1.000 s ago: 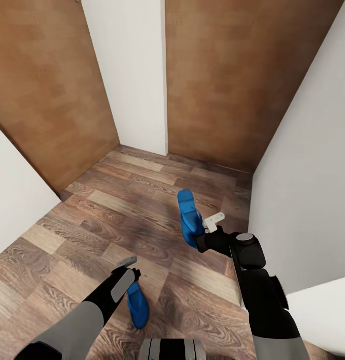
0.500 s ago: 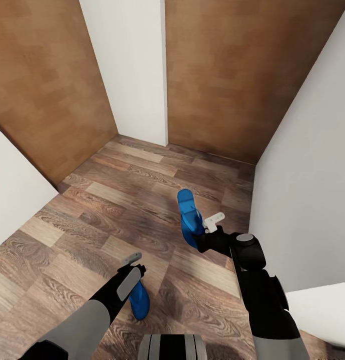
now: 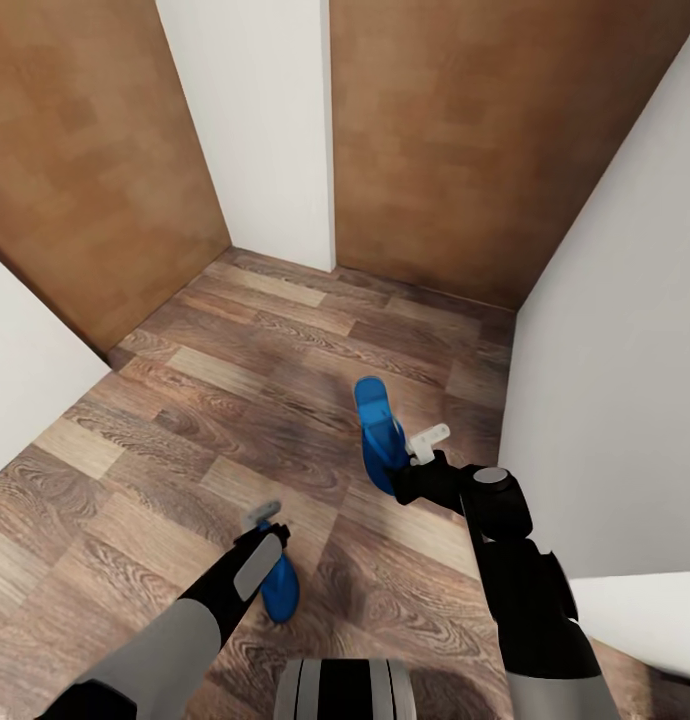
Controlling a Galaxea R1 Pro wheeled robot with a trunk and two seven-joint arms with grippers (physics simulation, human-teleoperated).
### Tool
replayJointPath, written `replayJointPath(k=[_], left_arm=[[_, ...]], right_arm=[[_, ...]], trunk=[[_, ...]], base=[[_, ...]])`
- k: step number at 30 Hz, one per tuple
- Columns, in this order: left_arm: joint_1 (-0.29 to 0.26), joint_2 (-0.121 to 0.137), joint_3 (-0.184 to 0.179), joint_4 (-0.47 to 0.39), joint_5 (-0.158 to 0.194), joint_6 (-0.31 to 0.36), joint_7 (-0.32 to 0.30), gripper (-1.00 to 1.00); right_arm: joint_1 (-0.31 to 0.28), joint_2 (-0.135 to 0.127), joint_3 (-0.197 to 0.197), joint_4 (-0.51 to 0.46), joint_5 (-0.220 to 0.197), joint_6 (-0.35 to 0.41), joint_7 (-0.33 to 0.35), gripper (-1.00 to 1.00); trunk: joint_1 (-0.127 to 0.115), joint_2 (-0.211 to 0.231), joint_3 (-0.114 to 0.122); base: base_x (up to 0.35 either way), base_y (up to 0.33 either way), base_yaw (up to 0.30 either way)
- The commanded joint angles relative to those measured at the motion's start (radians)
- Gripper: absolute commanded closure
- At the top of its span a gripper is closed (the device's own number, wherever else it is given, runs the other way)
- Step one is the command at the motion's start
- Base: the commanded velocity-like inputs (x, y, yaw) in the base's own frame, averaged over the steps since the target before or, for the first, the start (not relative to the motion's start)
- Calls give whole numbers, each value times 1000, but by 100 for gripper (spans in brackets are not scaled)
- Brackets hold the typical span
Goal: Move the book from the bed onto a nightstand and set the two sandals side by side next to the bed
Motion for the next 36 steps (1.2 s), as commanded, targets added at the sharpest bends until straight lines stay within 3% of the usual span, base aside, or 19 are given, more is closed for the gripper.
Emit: replayJointPath(k=[1,17,18,23,36], left_arm=[[0,1,-5,-1,6,-5,8,-100],[1,-1,-8,-4,7,-21,8,-100],[-24,-1,-11,-10,4,-17,8,-100],[-42,-3,-12,-11,2,-13,9,-100],[-54,-8,-13,-19,1,-10,8,-100]], right_arm=[[-1,0,-2,-1,7,4,14,100],[2,0,-9,-1,-20,-32,50,100],[2,0,-7,-1,-22,-37,50,100],[2,0,-7,-1,-22,-38,51,100],[2,0,-5,-1,-22,-40,52,100]], trunk=[[0,-1,-5],[7,-4,-67],[8,-5,-70],[10,-6,-90],[16,-9,-140]], base=[[0,0,0],[0,0,0],[0,0,0],[0,0,0],[0,0,0]])
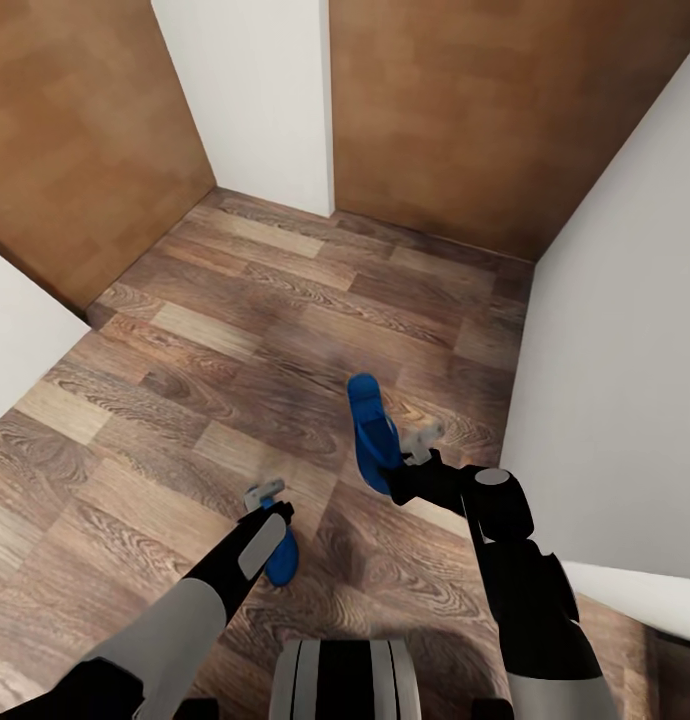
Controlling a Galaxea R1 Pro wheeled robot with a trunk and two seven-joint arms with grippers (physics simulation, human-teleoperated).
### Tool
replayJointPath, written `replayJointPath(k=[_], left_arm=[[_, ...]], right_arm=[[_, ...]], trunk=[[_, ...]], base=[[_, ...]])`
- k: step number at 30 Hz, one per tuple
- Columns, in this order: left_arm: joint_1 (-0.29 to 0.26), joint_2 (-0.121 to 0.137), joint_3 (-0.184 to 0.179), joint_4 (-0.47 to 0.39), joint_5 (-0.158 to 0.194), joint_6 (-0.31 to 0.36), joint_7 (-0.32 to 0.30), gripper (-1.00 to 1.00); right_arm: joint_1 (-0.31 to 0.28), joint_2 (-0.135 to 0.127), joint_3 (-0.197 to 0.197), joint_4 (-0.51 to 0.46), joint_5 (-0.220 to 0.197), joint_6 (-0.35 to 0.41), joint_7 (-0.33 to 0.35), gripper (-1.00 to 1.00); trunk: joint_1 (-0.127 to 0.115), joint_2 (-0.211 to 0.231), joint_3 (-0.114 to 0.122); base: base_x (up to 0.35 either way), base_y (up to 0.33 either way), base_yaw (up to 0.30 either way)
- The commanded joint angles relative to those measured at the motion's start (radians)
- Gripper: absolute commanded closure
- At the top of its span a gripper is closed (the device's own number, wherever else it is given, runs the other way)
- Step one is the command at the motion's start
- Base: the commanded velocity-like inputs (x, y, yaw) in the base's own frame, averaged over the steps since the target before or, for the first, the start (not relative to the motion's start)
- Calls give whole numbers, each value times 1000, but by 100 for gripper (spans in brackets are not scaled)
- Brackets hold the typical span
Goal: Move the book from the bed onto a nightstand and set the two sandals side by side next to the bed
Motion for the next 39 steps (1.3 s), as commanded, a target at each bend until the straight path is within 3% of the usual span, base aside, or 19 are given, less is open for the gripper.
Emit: replayJointPath(k=[1,19,29,33,39], left_arm=[[-1,1,-6,-2,4,4,7,-100],[-2,-1,-6,-4,5,5,7,-100],[-2,-1,-8,-3,5,6,2,-100],[-2,-1,-8,-3,5,6,-1,-100],[-1,-1,-8,-3,4,6,-6,-100]], right_arm=[[-1,1,0,-1,8,4,11,100],[-1,1,0,-1,8,3,11,100],[-1,1,-1,-2,8,3,11,100],[-1,1,0,-1,8,3,11,100],[-1,1,0,-1,8,2,11,100]], trunk=[[0,-1,-5],[8,-5,-74],[8,-5,-74],[10,-6,-90],[10,-6,-90]], base=[[0,0,0],[0,0,0],[0,0,0],[0,0,0],[0,0,0]])
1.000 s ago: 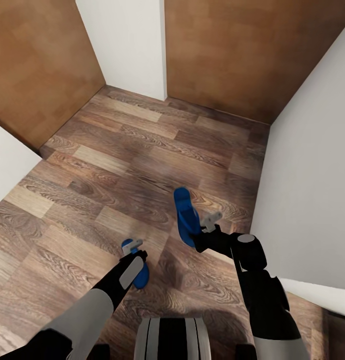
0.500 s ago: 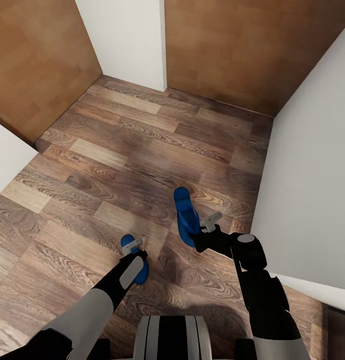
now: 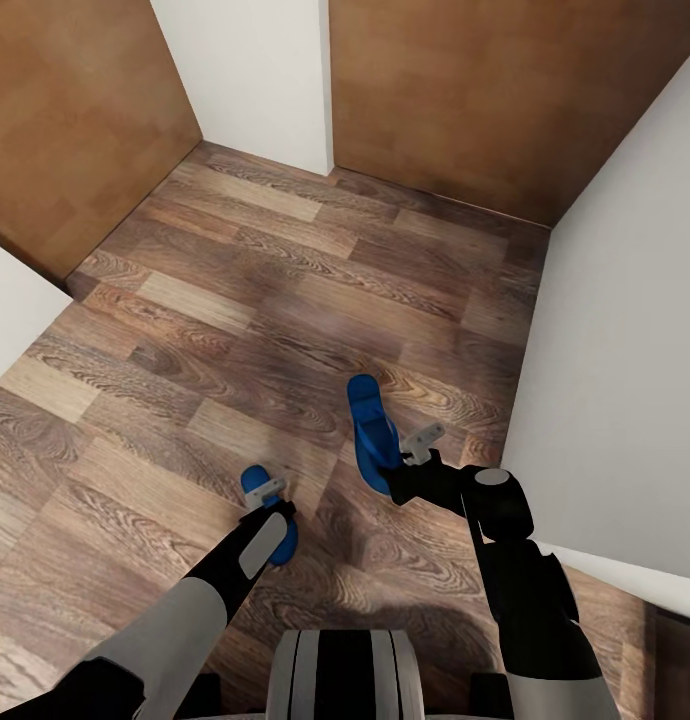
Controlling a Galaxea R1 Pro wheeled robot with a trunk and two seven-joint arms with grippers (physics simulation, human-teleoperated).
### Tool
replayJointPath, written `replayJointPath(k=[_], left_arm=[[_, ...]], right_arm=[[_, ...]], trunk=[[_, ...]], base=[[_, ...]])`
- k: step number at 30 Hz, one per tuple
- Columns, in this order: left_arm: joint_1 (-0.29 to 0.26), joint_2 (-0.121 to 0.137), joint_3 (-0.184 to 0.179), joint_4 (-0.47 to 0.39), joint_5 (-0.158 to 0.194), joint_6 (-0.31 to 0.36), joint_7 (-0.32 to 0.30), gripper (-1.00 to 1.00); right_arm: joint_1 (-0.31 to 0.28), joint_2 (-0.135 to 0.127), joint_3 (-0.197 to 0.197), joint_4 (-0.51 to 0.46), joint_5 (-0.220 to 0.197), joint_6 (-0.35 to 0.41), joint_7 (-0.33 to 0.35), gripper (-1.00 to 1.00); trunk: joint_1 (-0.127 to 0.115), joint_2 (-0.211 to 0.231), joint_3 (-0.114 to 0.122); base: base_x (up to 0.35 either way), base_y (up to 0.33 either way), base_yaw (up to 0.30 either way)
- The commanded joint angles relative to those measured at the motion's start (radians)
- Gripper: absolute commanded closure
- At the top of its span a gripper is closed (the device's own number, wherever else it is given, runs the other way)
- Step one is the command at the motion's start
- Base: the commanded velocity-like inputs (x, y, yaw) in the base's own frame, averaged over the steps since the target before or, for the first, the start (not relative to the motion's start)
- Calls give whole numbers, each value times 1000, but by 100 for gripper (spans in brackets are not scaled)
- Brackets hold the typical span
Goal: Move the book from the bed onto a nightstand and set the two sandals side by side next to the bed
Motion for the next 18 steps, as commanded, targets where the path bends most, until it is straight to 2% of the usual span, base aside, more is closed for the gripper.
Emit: replayJointPath(k=[1,7,12,13,18], left_arm=[[0,1,-6,-2,4,4,7,-100],[1,1,-6,-1,7,-3,-4,-100],[2,2,-6,3,7,-4,-37,-100],[2,2,-6,6,6,-3,-44,100],[2,4,-6,14,5,1,-69,100]], right_arm=[[-1,0,-1,-1,9,3,11,100],[-1,0,-1,-2,9,3,11,100],[-1,0,-1,-1,9,3,11,100],[-1,0,-1,-1,9,3,11,100],[-1,0,-1,-2,9,3,12,100]], trunk=[[0,0,-1],[0,0,-1],[0,0,-1],[0,0,-1],[0,0,-1]], base=[[0,0,0],[0,0,0],[0,0,0],[0,0,0],[0,0,0]])
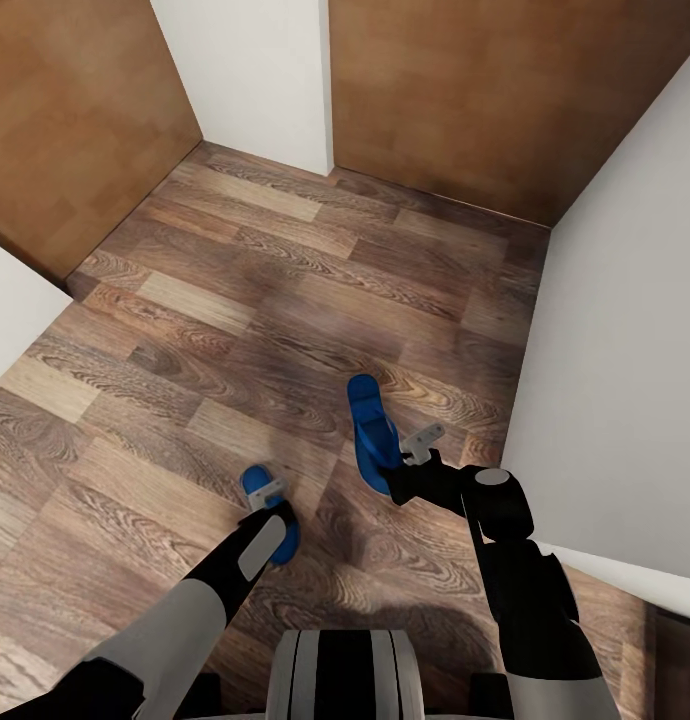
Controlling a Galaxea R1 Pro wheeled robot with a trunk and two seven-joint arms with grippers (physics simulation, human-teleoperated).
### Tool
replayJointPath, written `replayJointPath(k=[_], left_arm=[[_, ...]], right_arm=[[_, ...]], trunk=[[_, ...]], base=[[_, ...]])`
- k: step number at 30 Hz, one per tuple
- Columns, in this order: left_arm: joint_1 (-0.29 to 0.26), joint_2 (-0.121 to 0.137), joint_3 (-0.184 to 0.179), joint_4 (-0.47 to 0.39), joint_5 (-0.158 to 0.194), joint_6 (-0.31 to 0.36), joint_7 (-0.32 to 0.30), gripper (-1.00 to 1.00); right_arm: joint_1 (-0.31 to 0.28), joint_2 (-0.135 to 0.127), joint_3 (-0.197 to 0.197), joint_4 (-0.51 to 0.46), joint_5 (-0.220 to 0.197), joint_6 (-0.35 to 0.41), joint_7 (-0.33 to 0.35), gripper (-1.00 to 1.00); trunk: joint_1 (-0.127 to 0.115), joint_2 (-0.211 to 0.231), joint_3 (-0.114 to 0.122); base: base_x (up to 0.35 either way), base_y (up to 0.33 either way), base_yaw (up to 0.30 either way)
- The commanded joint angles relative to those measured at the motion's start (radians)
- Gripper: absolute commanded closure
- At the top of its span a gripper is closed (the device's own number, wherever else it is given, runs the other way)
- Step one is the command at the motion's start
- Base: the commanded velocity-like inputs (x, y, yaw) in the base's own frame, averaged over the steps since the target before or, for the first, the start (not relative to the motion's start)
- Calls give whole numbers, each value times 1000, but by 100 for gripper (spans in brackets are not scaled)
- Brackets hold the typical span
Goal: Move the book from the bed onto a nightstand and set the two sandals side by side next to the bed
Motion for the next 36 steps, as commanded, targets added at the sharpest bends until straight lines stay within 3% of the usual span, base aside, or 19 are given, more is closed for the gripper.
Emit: replayJointPath(k=[1,16,36], left_arm=[[0,1,-6,-1,3,5,5,100],[0,3,-4,1,4,9,-29,100],[12,2,-6,-16,-1,9,-2,100]], right_arm=[[-1,0,-1,-1,9,3,11,100],[-1,0,-2,-1,9,3,11,100],[-2,0,6,-1,7,12,11,100]], trunk=[[0,0,-1],[0,0,-1],[0,0,0]], base=[[0,0,0],[0,0,0],[0,0,39]])
